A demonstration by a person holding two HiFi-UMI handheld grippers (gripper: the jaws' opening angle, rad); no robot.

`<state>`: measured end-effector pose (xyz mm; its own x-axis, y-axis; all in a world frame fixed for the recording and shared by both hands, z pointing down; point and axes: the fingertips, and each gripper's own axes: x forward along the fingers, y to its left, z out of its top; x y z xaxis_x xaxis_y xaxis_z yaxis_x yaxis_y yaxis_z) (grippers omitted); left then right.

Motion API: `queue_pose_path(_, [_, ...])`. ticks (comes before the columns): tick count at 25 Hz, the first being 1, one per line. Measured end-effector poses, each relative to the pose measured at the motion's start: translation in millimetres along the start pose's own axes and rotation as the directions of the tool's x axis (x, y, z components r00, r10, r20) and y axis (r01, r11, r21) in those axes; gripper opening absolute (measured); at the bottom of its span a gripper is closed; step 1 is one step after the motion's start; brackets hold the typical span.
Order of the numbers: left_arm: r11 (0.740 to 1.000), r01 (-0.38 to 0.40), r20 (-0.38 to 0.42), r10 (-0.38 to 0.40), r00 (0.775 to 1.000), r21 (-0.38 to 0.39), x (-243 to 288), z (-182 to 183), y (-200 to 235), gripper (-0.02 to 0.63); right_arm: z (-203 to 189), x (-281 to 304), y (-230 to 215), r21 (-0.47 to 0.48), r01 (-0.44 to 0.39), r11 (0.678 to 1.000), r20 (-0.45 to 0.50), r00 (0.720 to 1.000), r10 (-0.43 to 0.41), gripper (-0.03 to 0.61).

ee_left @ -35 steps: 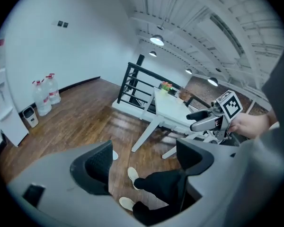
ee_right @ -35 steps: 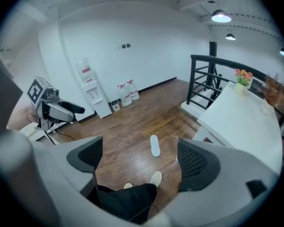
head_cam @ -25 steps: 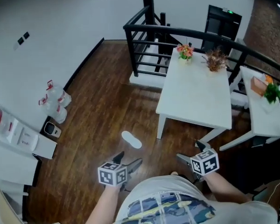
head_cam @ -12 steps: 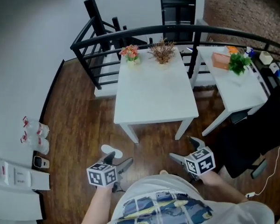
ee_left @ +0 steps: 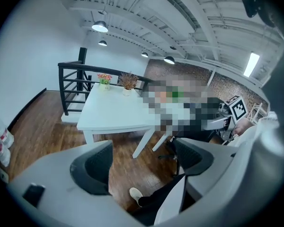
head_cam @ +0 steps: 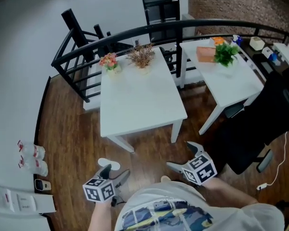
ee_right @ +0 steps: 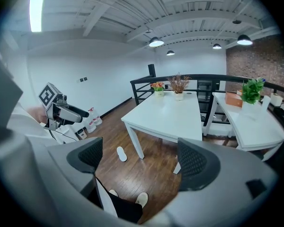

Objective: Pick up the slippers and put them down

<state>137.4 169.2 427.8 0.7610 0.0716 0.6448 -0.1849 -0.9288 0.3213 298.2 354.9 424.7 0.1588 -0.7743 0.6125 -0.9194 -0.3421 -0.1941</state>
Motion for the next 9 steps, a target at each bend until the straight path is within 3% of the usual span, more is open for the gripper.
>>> queue_pose_path(9, [1.0,-0.008,-0.041,0.008,0.999,-0.001,33.4,-5.5,-33.6,0.419,-21.7,-20.1,-37.6,0.028,-0.009,1.0,-0.003,1.0,0.009,0.514])
